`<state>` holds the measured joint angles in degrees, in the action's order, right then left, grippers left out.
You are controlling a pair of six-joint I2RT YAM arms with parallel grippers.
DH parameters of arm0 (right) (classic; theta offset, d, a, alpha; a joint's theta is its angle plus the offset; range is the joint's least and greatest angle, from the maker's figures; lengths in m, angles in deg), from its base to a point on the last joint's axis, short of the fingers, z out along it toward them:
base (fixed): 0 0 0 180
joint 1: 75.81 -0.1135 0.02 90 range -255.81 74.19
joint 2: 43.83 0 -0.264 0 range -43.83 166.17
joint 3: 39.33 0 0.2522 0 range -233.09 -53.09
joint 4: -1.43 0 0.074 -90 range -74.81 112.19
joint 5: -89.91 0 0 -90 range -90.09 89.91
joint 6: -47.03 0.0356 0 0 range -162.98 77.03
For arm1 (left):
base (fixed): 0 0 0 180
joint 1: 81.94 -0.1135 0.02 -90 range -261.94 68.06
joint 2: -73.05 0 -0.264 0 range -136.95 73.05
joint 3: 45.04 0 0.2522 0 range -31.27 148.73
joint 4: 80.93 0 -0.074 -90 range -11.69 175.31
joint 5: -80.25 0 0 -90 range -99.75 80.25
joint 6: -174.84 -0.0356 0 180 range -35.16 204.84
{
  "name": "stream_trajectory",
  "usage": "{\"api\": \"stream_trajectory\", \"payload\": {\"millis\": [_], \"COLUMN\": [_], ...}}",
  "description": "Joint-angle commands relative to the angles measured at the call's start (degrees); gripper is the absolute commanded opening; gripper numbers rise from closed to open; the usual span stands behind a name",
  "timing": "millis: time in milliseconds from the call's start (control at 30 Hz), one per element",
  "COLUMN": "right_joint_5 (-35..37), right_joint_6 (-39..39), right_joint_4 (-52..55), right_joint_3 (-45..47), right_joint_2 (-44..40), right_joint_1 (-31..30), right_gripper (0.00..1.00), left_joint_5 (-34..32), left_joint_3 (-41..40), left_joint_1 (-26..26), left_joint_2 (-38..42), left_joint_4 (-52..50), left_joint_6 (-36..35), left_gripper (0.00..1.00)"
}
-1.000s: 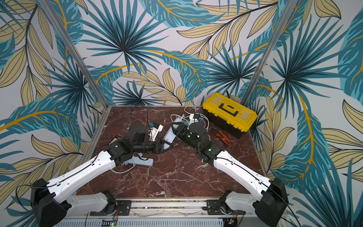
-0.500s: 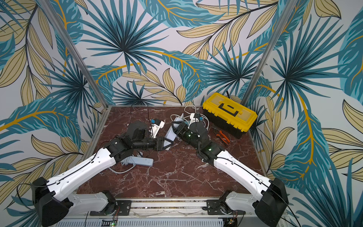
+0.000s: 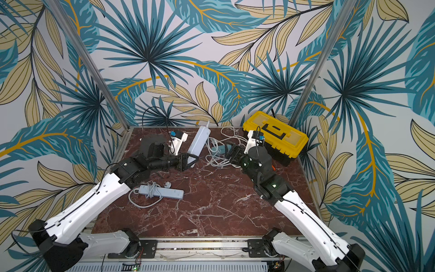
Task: Wrap the cord around the power strip
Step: Pick up the power strip from the center of the board, then wrap the power cord around the power strip.
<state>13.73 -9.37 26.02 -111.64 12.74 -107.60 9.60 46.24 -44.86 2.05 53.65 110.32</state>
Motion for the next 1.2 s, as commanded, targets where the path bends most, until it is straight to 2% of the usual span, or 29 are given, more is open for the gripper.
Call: {"api": "stream_trajectory", "payload": {"millis": [0, 100, 267, 533, 633, 700, 733, 800, 900, 933, 1033, 1167], "right_joint_5": [2.0, -3.1, -2.4, 2.9, 1.1, 0.8, 0.8, 3.1, 4.0, 4.4, 6.9, 9.0], "right_joint_6": [-12.9, -17.4, -23.7, -32.3, -36.9, -38.9, -39.8, -40.0, -39.2, -39.6, -40.7, -41.6], "right_joint_4": [3.5, -8.3, -22.3, -40.9, -44.4, -45.1, -45.7, -45.7, -41.7, -39.9, -34.3, -26.9], "right_joint_3": [5.3, 11.7, 15.4, 11.8, 7.0, 3.7, 2.9, 2.3, 4.1, 4.9, 7.4, 10.9], "right_joint_2": [1.3, 1.3, 4.1, 13.6, 20.3, 24.5, 25.9, 27.8, 28.9, 29.4, 30.5, 27.6], "right_joint_1": [0.1, 0.0, 0.0, 0.0, 0.1, 0.2, 0.3, 0.3, 0.6, 0.6, 0.6, -0.3], "right_gripper": [0.72, 0.7, 0.74, 0.78, 0.76, 0.64, 0.54, 0.25, 0.04, 0.01, 0.0, 0.0], "left_joint_5": [4.3, 5.7, 7.7, 9.0, 9.5, 9.7, 9.7, 9.1, 11.7, 12.8, 16.4, 17.2], "left_joint_3": [5.8, 9.1, 11.6, 10.6, 10.1, 9.6, 9.2, 7.6, 3.5, 1.7, -2.4, -2.8], "left_joint_1": [0.4, 0.6, 1.0, 1.8, 1.8, 1.4, 1.1, -0.8, -6.1, -8.0, -15.0, -19.3], "left_joint_2": [2.2, 1.6, 1.0, 1.8, 2.5, 3.3, 3.8, 5.6, 9.7, 11.1, 13.9, 13.3], "left_joint_4": [1.7, 1.1, 0.9, 1.0, 1.0, 1.0, 1.0, 1.0, 4.7, 7.3, 14.0, 14.4], "left_joint_6": [-5.1, -5.7, -5.0, -3.6, -2.7, -2.0, -1.7, -0.5, 2.6, 4.4, 10.3, 9.4], "left_gripper": [0.0, 0.0, 0.0, 0.0, 0.0, 0.0, 0.0, 0.0, 0.0, 0.0, 0.0, 0.0]}}
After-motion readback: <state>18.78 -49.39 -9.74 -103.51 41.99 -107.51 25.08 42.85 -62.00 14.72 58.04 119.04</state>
